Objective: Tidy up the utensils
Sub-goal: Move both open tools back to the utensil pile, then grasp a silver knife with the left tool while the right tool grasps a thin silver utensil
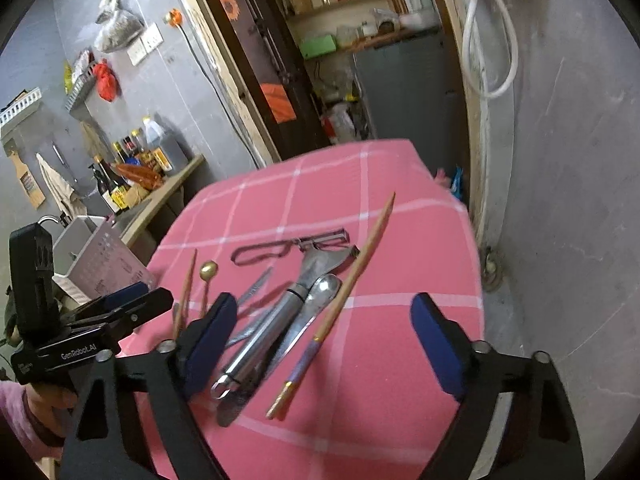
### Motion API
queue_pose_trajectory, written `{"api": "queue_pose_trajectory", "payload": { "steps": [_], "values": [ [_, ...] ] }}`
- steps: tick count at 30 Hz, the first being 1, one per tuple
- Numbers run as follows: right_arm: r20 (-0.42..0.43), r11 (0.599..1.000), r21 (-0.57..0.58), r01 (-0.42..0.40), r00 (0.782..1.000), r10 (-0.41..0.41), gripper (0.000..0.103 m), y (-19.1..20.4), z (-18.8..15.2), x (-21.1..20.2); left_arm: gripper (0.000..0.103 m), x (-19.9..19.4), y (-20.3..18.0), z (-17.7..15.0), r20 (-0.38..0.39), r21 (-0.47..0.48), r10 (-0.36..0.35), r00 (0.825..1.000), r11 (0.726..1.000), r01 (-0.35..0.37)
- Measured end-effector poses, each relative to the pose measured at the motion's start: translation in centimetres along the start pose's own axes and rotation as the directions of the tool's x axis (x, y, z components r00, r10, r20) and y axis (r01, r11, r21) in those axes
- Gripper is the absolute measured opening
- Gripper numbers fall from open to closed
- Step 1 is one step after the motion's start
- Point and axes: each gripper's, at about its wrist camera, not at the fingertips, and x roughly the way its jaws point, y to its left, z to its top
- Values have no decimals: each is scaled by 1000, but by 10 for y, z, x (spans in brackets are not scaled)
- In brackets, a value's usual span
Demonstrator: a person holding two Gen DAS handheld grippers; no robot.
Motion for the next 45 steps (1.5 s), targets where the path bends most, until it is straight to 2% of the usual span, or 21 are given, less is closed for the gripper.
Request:
{"api": "queue_pose_trajectory", "payload": {
  "steps": [7, 13, 18, 23, 28, 30, 31, 35, 40, 42, 45],
  "values": [
    [-61, 999, 33, -25, 998, 26, 66, -11, 5, 42, 64, 41, -9, 9, -103, 55, -95, 990, 993, 101],
    [-81, 998, 43, -36, 996, 40, 59, -13, 11, 62, 53, 66, -15, 13, -186, 79, -154, 971, 982, 171],
    [-103, 998, 42, -41, 994, 45, 50, -14, 16, 71, 48, 79, -20, 16, -239, 98, -168, 956, 976, 196],
    [-126, 997, 59, -54, 990, 61, 50, -16, 20, 82, 39, 92, -27, 21, -277, 129, -168, 946, 969, 210],
    [-125, 997, 65, -47, 991, 55, 50, -17, 21, 84, 19, 95, -28, 22, -292, 153, -147, 945, 968, 198],
    [-108, 997, 50, -50, 993, 56, 50, -13, 22, 81, 14, 96, -26, 25, -298, 147, -142, 944, 970, 192],
    [-106, 997, 47, -60, 992, 64, 50, -11, 23, 80, 13, 97, -25, 26, -298, 142, -133, 945, 973, 181],
    [-117, 994, 52, -100, 987, 106, 39, -8, 26, 81, 11, 98, -16, 28, -294, 94, -131, 947, 982, 165],
    [-162, 988, 80, -131, 977, 142, 37, -7, 24, 88, 10, 99, -1, 32, -288, -7, -145, 947, 989, 149],
    [-203, 991, 76, -112, 971, 125, 34, -4, 25, 95, 10, 99, 2, 31, -287, -22, -141, 948, 990, 140],
    [-305, 995, 73, -73, 948, 92, 32, 1, 30, 110, 10, 98, 6, 31, -289, -44, -139, 947, 990, 132]
  ]
}}
